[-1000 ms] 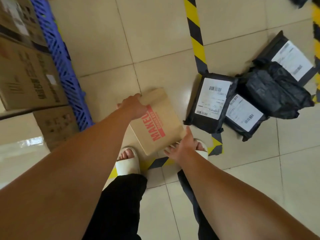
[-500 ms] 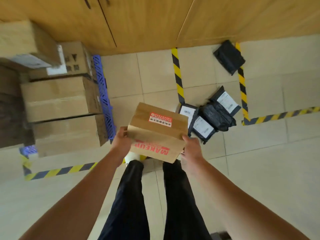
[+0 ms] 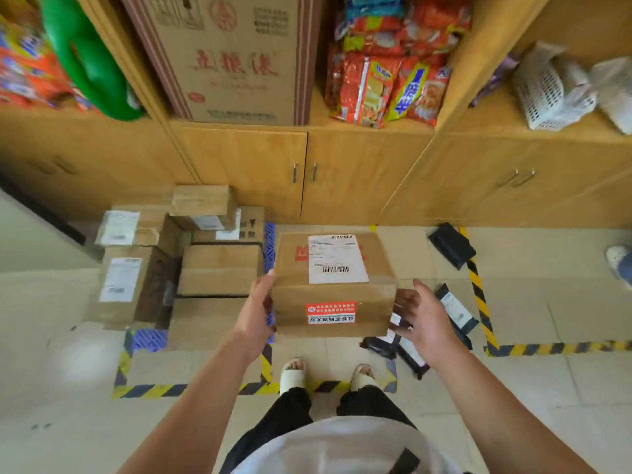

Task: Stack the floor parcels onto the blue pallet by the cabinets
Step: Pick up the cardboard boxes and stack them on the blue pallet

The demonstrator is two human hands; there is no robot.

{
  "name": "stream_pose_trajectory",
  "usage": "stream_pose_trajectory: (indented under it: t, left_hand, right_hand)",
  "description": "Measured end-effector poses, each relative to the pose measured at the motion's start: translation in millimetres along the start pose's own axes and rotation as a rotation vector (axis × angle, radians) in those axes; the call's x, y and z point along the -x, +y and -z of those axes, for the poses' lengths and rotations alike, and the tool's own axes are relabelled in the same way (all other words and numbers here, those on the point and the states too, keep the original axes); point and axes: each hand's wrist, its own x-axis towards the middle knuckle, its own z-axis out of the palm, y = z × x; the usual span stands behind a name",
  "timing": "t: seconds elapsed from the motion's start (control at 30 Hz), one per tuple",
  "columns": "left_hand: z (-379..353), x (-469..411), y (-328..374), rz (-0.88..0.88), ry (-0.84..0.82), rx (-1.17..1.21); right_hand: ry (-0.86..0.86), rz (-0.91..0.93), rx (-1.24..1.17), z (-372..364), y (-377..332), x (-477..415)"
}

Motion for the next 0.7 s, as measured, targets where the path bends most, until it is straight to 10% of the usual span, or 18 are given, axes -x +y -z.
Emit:
stream_pose_trajectory:
  t: [0.7]
  left_hand:
    - [127,89,-33,-0.038,0.446,0.076]
  right_hand:
    - [-0.654,-0.267,0.572,-125,40,7]
